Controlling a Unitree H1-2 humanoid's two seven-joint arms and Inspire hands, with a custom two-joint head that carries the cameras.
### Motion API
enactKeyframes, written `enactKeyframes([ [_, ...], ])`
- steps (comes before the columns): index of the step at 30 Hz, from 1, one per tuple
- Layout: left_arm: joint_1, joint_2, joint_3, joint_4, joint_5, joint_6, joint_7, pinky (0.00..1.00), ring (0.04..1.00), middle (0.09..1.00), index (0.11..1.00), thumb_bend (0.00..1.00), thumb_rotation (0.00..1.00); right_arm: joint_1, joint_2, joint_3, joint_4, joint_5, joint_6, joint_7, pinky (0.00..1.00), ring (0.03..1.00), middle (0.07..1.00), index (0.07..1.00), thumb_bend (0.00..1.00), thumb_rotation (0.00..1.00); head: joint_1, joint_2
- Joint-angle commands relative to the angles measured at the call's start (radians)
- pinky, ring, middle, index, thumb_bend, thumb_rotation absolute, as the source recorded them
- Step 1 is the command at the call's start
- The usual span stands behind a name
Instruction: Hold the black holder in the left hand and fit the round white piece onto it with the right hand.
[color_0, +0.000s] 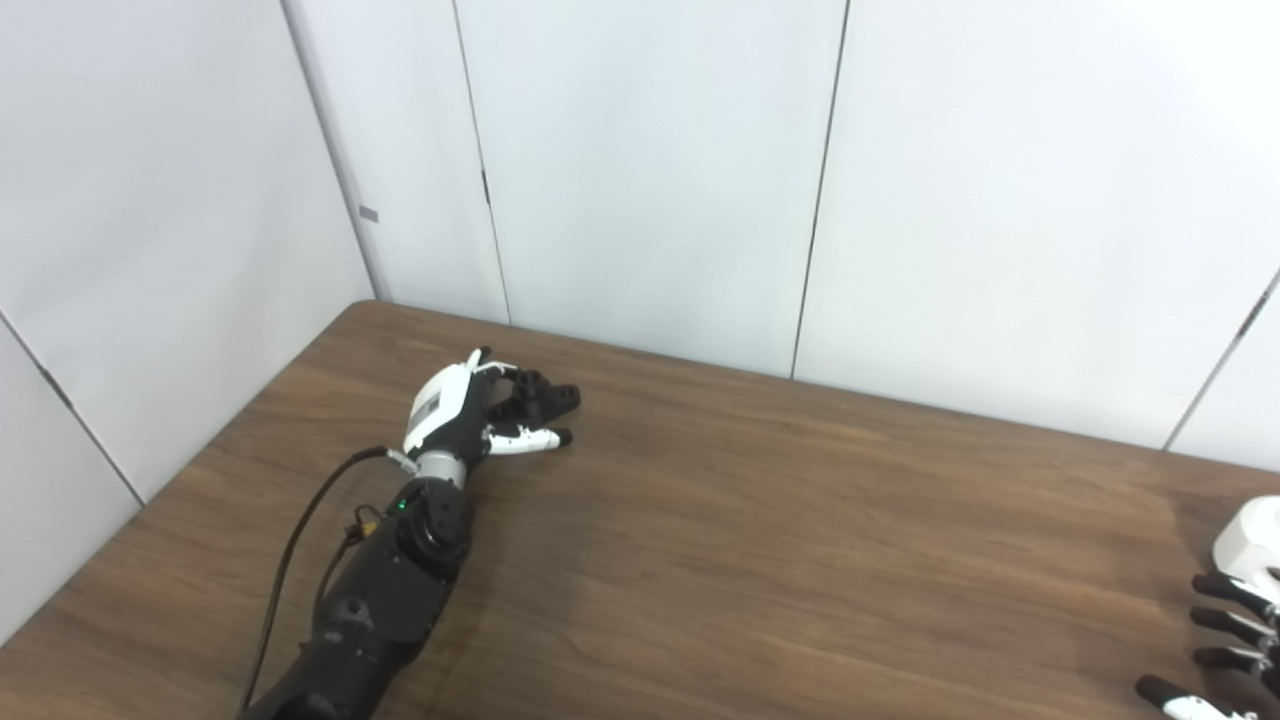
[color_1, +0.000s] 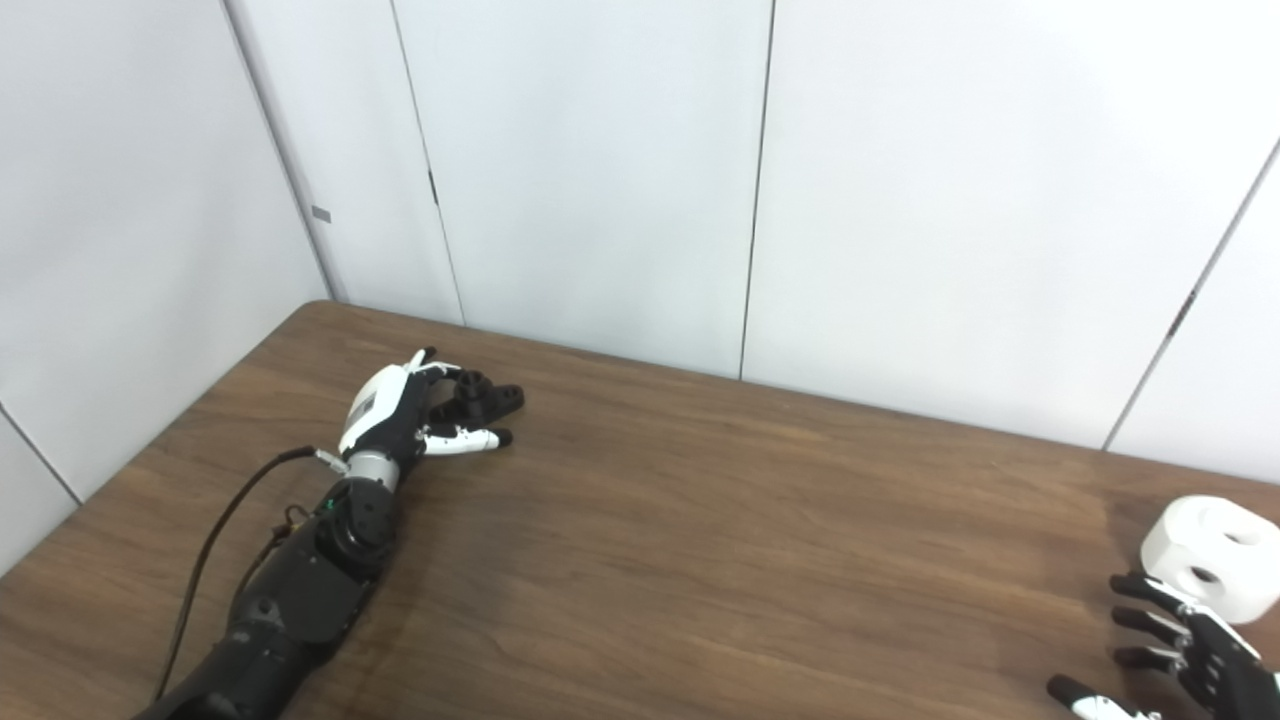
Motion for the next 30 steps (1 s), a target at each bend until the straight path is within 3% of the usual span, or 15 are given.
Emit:
enactKeyframes([
  [1,-0.01,0.016,0.004,0.003,-0.012,0.009,-0.003,0.98,1.0,1.0,0.736,0.87,0.27,-0.01,-0.022,-0.012,-0.028,0.002,0.0,0.004,0.58,0.742,0.834,0.708,0.77,0.14,-0.001,0.0],
  [10,-0.004,0.023,0.012,0.038,-0.014,-0.01,0.02,0.98,1.0,0.99,0.715,0.84,0.19,-0.011,-0.025,-0.017,-0.018,0.009,-0.008,0.013,0.58,0.741,0.838,0.7,0.78,0.15,0.002,0.005],
  [21,-0.001,0.046,-0.033,0.066,0.029,-0.006,0.024,0.92,1.0,0.965,0.7,0.85,0.19,-0.012,-0.021,-0.02,-0.03,0.0,-0.005,0.01,0.57,0.731,0.833,0.7,0.78,0.16,0.0,0.012],
  [30,-0.013,0.044,-0.046,0.095,0.047,0.032,0.039,0.92,1.0,0.959,0.69,0.85,0.17,-0.013,-0.019,-0.023,-0.036,0.003,0.0,0.01,0.57,0.728,0.829,0.699,0.77,0.16,-0.003,0.017],
])
